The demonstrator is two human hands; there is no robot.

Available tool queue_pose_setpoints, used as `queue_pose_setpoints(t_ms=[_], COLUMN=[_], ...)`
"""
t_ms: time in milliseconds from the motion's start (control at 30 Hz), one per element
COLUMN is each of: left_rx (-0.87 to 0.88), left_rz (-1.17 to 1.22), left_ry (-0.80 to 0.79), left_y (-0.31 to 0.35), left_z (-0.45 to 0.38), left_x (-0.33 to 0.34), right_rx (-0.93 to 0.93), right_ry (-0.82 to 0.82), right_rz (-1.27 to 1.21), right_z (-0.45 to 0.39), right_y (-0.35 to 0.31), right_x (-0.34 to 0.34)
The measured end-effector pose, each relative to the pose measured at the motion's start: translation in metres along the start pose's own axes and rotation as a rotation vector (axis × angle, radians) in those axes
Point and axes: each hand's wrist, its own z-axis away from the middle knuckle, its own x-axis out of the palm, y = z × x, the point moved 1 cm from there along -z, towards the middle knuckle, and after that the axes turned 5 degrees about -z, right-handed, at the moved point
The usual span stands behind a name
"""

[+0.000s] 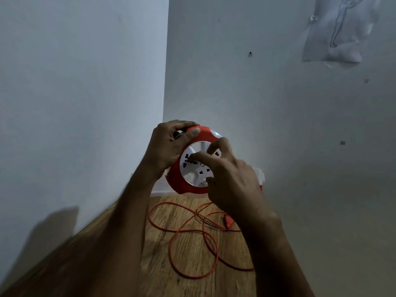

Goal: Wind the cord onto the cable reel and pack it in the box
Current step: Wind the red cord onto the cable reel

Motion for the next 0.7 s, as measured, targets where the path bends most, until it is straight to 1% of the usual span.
queue_pose_setpoints(t_ms=[100,167,367,467,567,700], left_rx=[-0.017,-0.016,-0.017,0.015,0.053,0.102], left_rz=[-0.003,-0.005,0.001,-0.014,-0.042,-0.059], left_ry=[0.011,0.025,0.028,0.001,0.009,0.01], left_y=[-0.005,-0.006,-0.001,0.004,0.006,0.009], left_z=[0.0,-0.002,-0.001,-0.002,-0.002,-0.001], left_x=[-0.003,-0.004,0.002,0.006,0.01,0.02], right_rx=[0.081,0.118,0.128,0.127,0.18,0.394], right_ry=[0.046,0.077,0.221,0.37,0.473,0.581], right_rz=[0.037,0.017,-0.009,0.022,-0.133,-0.477], right_z=[0.002,0.003,0.0,0.0,-0.001,-0.001], right_y=[0.0,-0.002,-0.019,-0.018,-0.011,-0.009], right_x=[0.002,0.005,0.019,0.03,0.038,0.04])
